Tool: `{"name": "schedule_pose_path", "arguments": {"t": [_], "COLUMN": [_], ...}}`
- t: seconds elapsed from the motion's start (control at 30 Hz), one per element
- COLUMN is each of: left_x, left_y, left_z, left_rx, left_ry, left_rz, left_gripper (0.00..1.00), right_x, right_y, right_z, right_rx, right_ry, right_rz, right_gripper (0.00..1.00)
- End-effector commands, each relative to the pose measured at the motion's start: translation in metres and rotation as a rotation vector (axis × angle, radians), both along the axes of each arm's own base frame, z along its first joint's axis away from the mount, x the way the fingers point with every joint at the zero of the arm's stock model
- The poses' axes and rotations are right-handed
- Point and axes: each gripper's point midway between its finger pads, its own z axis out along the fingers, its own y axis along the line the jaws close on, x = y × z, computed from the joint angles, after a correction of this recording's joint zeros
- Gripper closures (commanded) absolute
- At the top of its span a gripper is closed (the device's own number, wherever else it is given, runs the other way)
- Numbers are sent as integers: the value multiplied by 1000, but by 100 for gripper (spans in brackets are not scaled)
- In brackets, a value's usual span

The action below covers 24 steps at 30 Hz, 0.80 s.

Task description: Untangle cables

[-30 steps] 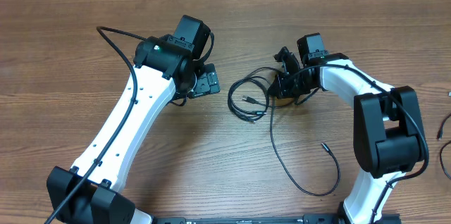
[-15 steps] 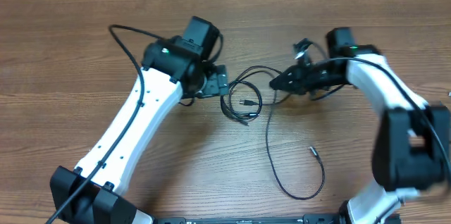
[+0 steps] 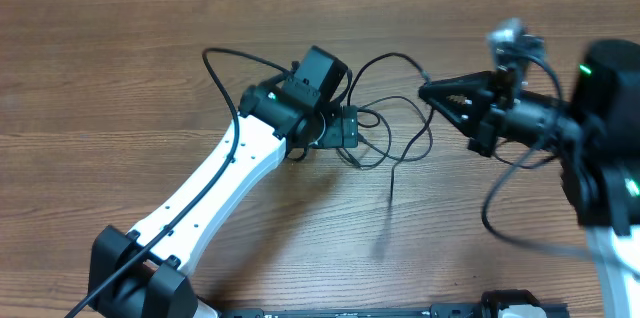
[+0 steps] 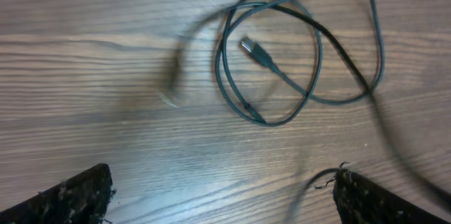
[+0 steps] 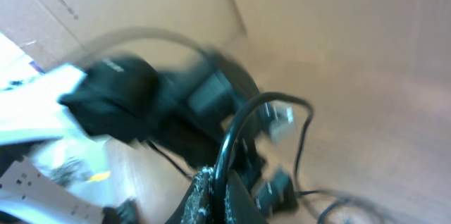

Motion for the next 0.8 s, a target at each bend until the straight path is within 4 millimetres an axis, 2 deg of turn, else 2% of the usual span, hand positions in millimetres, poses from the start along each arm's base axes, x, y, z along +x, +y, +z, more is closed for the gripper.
{"name": "schedule_pose_path", "arguments": {"t": [0.0, 0.17, 0.23, 0.27, 0.33, 0.43, 0.5, 0.6, 0.67, 0.77], "left_x": [-15, -26, -33, -37, -42, -49, -50, -48, -51, -55], "left_y": [-12, -3, 2, 4, 8, 13, 14, 10, -3, -31], "left_z": [-27, -59, -69, -73, -81, -88, -90, -90, -87, -75], "left_rx": [-67, -58, -44, -36, -19, -5, -4, -28, -98, -234], "left_ry": [76, 119, 147, 158, 175, 194, 198, 196, 224, 227], "left_rz": [-26, 32, 46, 46, 49, 51, 51, 70, 58, -82], "left_gripper": [1, 0, 0, 1, 0, 0, 1, 0, 0, 0], "right_x": [-14, 15, 26, 27, 21, 6, -1, 0, 5, 9], "right_y": [-15, -74, -101, -107, -102, -75, -61, -59, -63, -63], "right_z": [49, 76, 93, 102, 118, 124, 117, 98, 86, 75], "right_rx": [-15, -103, -115, -109, -83, -50, -44, -66, -86, -98], "right_ry": [-171, -283, -343, -373, -418, -433, -406, -323, -274, -229], "right_rz": [-141, -564, -736, -776, -751, -582, -491, -472, -493, -492], "right_gripper": [96, 96, 96, 96, 96, 96, 96, 96, 96, 96]}}
